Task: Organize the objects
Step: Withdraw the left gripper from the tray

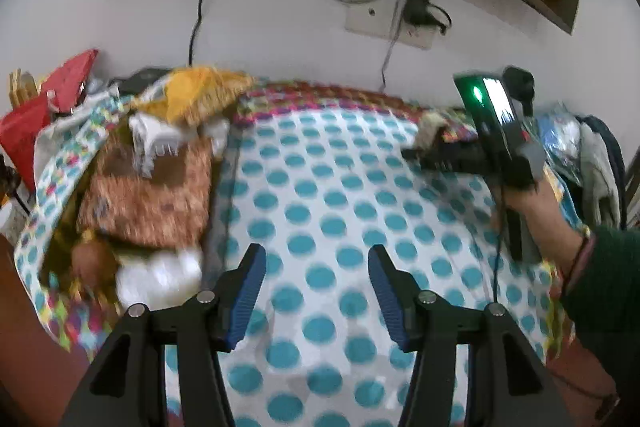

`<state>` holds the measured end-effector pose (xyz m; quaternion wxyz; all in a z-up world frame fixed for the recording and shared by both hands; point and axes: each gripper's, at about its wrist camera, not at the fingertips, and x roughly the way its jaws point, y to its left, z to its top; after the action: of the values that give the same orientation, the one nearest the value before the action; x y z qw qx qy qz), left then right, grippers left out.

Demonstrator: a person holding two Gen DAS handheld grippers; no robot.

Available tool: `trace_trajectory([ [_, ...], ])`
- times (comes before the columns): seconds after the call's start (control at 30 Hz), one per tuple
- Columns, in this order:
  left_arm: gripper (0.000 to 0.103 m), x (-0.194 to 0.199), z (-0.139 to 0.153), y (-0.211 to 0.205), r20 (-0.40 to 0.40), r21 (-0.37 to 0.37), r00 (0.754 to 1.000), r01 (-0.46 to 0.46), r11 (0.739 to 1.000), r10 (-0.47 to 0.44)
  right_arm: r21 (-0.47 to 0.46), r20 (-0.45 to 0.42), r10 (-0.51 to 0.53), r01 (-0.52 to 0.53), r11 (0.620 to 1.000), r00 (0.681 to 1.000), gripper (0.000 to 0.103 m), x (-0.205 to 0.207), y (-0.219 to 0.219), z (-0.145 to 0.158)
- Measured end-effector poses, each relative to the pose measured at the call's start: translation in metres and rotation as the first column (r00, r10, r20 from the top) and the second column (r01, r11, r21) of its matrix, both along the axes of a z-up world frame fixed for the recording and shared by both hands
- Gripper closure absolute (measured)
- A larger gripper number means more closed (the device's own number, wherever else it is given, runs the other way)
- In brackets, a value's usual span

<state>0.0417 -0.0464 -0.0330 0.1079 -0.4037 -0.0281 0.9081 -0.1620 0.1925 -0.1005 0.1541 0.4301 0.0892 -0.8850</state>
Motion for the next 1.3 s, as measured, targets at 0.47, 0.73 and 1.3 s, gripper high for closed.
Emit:
trace_trajectory([
  [0.47,0.048,0.065,-0.011,0.023,-0.055,-0.119,0.992,0.107,0.987,-0.114,0.0,0.0,0.0,0.0,1.0,1.0,0.052,0.0,0.0,0.0],
  [0.73,0.048,0.071,-0.011,0.004,-0.073,-0.061,0.991,0.11,0.992,-0.114,0.004,-0.006,-0.013,0.013,1.0,1.0,0.047,0.001,0.0,0.0],
  [1.3,0.048,0.063,-0.027,-0.011,-0.03,-0.013,0.994,0.104,0.995,-0.104,-0.038,-0.02,-0.104,0.103,0.994,0.994,0.075,0.008,0.013,0.005],
])
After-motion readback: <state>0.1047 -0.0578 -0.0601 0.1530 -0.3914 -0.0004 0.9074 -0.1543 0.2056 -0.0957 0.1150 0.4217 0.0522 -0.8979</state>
